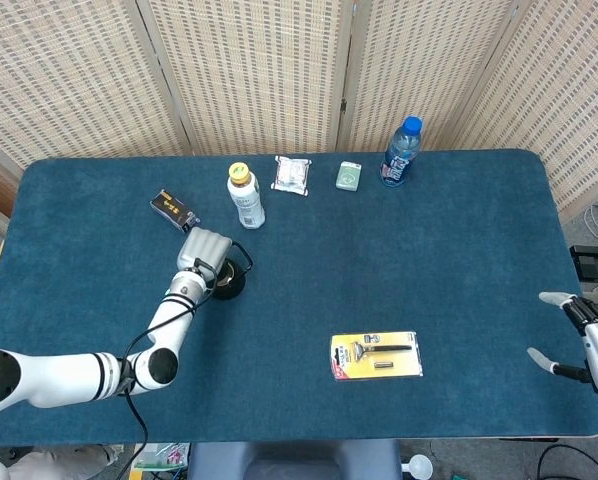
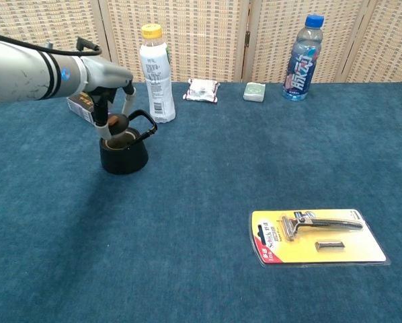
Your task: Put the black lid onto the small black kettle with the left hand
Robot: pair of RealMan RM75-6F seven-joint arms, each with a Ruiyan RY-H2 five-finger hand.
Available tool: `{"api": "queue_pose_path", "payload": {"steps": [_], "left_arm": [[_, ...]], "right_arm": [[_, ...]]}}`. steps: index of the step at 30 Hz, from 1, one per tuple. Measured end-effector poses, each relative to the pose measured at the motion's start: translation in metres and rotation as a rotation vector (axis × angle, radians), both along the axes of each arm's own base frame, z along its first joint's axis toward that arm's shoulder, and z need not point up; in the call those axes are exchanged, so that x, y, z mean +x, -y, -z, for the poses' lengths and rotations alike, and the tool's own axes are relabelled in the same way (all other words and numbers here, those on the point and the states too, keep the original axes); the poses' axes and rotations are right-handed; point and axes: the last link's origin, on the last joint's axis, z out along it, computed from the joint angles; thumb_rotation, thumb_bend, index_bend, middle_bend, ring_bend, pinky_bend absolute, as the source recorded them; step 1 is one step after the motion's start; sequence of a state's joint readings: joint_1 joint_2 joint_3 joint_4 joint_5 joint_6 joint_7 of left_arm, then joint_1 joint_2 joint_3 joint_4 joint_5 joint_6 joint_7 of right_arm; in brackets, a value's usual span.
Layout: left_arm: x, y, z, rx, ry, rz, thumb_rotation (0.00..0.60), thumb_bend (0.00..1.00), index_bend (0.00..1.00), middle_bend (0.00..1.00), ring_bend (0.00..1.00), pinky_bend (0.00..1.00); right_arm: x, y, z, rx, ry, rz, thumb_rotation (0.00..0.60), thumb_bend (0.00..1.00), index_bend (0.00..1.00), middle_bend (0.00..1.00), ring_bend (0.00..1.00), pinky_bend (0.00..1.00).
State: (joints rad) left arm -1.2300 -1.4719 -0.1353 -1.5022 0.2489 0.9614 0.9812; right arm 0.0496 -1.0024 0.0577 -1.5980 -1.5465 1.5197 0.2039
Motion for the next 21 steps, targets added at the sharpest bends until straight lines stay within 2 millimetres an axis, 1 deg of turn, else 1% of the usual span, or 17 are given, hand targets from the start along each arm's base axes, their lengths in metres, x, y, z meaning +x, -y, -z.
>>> {"api": "queue_pose_path", "payload": {"steps": [11, 21], "left_arm": [[0.0087, 0.0023, 0.0077, -0.011, 0.003, 0.011, 0.600, 0.14, 0.45, 1.00, 0.97, 1.00], [0.0091, -0.0007, 0.0100, -0.001, -0.014, 0.010, 0.600, 0.14, 0.44, 1.00, 0.97, 1.00]], "right_arm": [[0.0000, -0.0006, -0.0010, -0.002, 0.003, -0.002, 0.600, 0.08, 0.27, 0.30, 0.27, 0.39], [-0.0006, -0.0006, -0.0019, -0.005, 0.005, 0.001, 0.600, 0.09, 0.28, 0.30, 0.27, 0.39]]}}
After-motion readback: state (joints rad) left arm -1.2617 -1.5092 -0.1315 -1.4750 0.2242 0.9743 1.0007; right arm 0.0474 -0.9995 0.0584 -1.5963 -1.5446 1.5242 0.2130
